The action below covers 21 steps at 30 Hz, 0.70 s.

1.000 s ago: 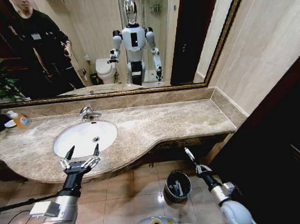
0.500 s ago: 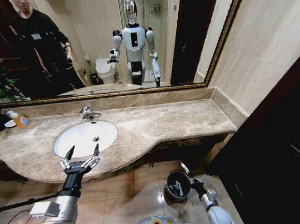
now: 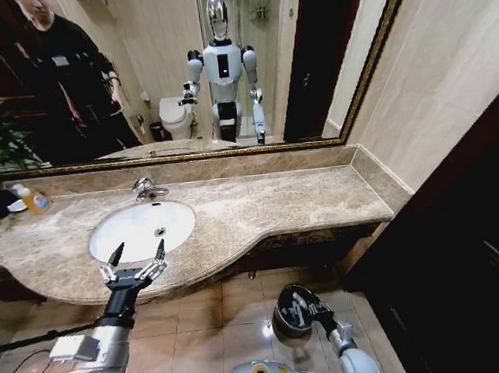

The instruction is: Pick up the trash from the sink and place it in the trash bin.

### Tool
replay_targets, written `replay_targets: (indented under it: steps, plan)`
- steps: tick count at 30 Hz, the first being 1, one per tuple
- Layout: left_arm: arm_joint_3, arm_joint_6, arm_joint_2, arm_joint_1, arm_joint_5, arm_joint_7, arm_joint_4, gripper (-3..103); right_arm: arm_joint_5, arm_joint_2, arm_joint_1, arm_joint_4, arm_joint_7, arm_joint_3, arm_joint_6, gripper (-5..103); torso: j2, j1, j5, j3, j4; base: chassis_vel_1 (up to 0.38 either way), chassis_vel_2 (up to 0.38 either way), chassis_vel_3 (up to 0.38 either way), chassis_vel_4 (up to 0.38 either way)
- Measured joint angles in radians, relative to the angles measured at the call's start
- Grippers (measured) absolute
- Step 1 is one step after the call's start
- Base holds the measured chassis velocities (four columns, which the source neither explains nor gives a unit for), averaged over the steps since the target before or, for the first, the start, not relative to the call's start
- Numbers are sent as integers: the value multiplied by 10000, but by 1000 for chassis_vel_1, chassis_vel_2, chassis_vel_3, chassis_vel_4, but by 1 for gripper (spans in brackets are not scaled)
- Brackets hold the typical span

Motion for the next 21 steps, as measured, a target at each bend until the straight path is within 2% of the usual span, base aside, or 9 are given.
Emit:
replay_targets:
  steps: [3, 6, 9, 10, 11, 14, 19, 21]
  plan:
    - [0, 0, 0, 0, 0, 0, 0, 100, -22, 17, 60, 34, 48, -16, -4, 51, 0, 0, 0, 0, 0, 0, 0, 0, 0]
    - [0, 0, 0, 0, 0, 0, 0, 100, -13, 24, 76, 96, 70, -8, -32, 57, 0, 0, 0, 0, 0, 0, 0, 0, 0]
    - [0, 0, 0, 0, 0, 0, 0, 100, 147, -5, 121, 310, 190, 29, -147, 79, 0, 0, 0, 0, 0, 0, 0, 0, 0]
    - [0, 0, 0, 0, 0, 0, 0, 100, 223, -60, 117, 394, 201, 41, -189, 84, 0, 0, 0, 0, 0, 0, 0, 0, 0]
    - [0, 0, 0, 0, 0, 0, 0, 100, 223, -60, 117, 394, 201, 41, -189, 84, 0, 0, 0, 0, 0, 0, 0, 0, 0]
    - [0, 0, 0, 0, 0, 0, 0, 100, 345, -140, 82, 476, 303, 85, -161, 97, 0, 0, 1, 0, 0, 0, 0, 0, 0]
    - [0, 0, 0, 0, 0, 0, 0, 100, 662, -192, -95, 1069, 498, 267, -210, 100, 0, 0, 3, 0, 0, 0, 0, 0, 0]
    - [0, 0, 0, 0, 0, 0, 0, 100, 966, -285, -450, 2091, 427, 553, -667, 100, 0, 0, 1, 0, 0, 0, 0, 0, 0]
